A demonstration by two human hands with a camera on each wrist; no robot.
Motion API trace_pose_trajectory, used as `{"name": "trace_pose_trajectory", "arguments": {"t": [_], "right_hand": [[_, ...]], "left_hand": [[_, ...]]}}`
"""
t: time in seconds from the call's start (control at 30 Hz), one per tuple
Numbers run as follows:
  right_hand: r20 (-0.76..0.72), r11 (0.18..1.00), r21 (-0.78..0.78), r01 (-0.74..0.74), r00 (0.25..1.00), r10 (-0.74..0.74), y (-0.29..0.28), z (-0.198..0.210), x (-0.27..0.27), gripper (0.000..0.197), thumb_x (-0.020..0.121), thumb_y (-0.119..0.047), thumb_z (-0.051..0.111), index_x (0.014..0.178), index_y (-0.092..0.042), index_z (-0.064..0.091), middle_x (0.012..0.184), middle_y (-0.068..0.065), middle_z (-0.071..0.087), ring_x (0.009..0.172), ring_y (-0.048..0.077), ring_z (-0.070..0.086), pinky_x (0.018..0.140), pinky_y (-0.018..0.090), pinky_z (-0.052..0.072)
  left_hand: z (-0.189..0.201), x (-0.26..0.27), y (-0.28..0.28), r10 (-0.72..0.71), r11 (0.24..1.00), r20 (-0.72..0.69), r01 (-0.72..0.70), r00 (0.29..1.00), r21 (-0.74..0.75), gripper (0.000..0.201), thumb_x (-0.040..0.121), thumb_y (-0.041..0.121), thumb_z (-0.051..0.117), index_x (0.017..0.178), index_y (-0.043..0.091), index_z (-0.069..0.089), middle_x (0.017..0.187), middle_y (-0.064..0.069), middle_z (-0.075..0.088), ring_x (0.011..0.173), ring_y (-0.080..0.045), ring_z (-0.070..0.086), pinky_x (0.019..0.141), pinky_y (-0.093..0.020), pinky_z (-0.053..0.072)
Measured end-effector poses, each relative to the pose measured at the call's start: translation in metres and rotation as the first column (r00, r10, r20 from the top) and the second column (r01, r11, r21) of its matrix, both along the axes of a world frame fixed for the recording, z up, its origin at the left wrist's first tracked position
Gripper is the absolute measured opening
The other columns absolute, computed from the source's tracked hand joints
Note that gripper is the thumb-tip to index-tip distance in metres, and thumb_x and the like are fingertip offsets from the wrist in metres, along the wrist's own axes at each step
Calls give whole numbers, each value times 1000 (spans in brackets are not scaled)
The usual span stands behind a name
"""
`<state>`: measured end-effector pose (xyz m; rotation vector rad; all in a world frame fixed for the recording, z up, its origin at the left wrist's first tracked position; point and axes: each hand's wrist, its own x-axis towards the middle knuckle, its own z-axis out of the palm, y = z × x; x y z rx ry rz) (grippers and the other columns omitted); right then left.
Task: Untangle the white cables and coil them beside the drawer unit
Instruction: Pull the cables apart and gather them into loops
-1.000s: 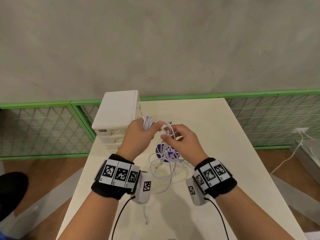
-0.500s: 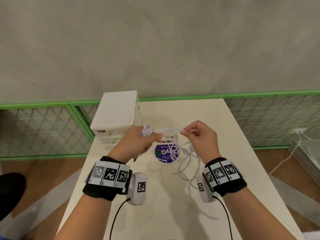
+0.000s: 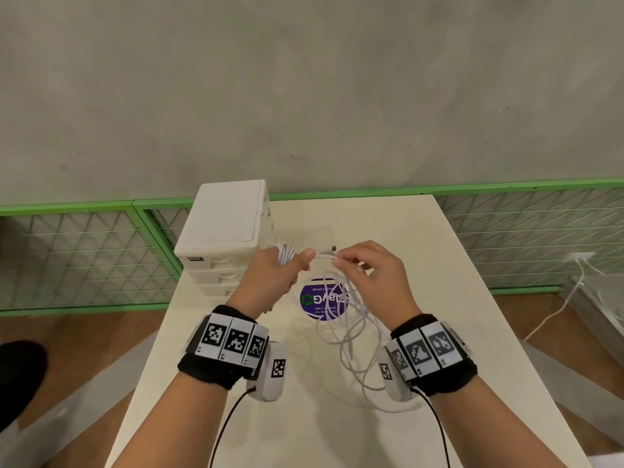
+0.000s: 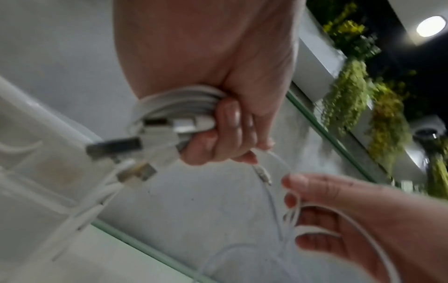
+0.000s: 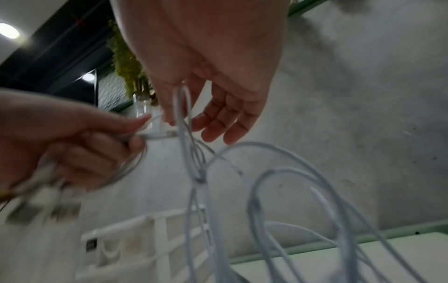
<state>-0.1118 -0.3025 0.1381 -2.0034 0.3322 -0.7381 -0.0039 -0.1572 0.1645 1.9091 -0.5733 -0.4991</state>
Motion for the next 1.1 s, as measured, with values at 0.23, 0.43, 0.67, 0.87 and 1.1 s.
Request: {"name": "trace_pose_trajectory", "arguments": {"t": [0.23,0.43,0.67,0.87,1.1], "right_hand": [[-64,971,-240,-22,998,7,-6,21,0,6,87,-22,63,83,-20,67,78,-10,59,79,6,48,72,15,37],[-397,987,-61,-152,911,115,-16,25,-4,29,82,-43,65,65,-21,59,45,-8,48,43,6,39,48,20,31],[-502,967,-64,-247,846,183,-30,8,-7,29,81,-48,64,60,-27,59,108,-11,69,121,6,44,101,36,31],[-482,976,-108,-191,868,117,-40,0,-11,9,88,-22,62,85,-25,71,96,-3,69,94,12,58,81,25,37],[-147,999,-19,-41,988,37,-19,31,-7,12,83,-18,66,87,-26,74,89,-1,70,91,8,61,83,17,44]], "left_hand": [[-7,-3,-5,-57,995,106,48,993,84,41,92,45,51,69,13,60,54,1,50,37,-1,42,48,-19,34],[6,4,-5,-10,990,402,-48,915,134,54,92,42,54,71,-7,51,72,-18,54,63,-27,51,62,-37,38],[14,2,-5,44,995,443,-80,895,63,56,91,45,54,75,-9,52,77,-22,57,68,-30,54,65,-36,42],[2,2,-1,44,996,266,-62,963,59,54,90,43,57,80,-10,57,63,-6,51,54,-15,45,55,-27,37],[-8,-15,-12,-43,998,168,34,985,53,39,82,36,71,69,5,50,71,-6,50,58,-12,46,54,-19,37]]}}
